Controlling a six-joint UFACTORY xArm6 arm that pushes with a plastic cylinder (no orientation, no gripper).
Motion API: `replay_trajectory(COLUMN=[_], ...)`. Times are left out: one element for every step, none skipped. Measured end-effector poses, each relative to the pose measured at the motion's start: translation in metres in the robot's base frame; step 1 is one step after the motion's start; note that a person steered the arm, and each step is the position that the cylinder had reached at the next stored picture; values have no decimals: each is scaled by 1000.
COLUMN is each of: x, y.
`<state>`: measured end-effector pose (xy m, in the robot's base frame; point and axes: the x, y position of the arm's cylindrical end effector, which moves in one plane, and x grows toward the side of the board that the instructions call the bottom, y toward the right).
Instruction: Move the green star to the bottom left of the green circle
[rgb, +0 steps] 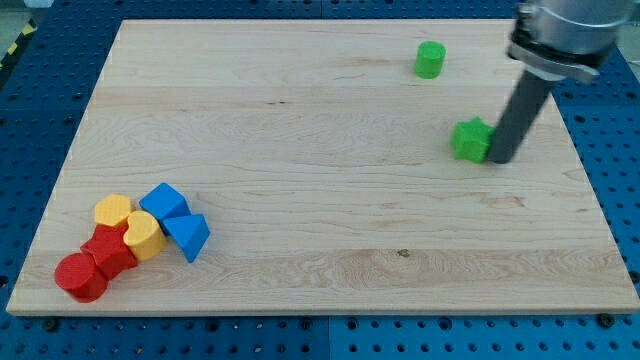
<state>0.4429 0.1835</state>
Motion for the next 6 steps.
replay_trajectory(x=[-16,-17,-30,-30,-30,-37], y=[-17,31,21,-12,-53,-72])
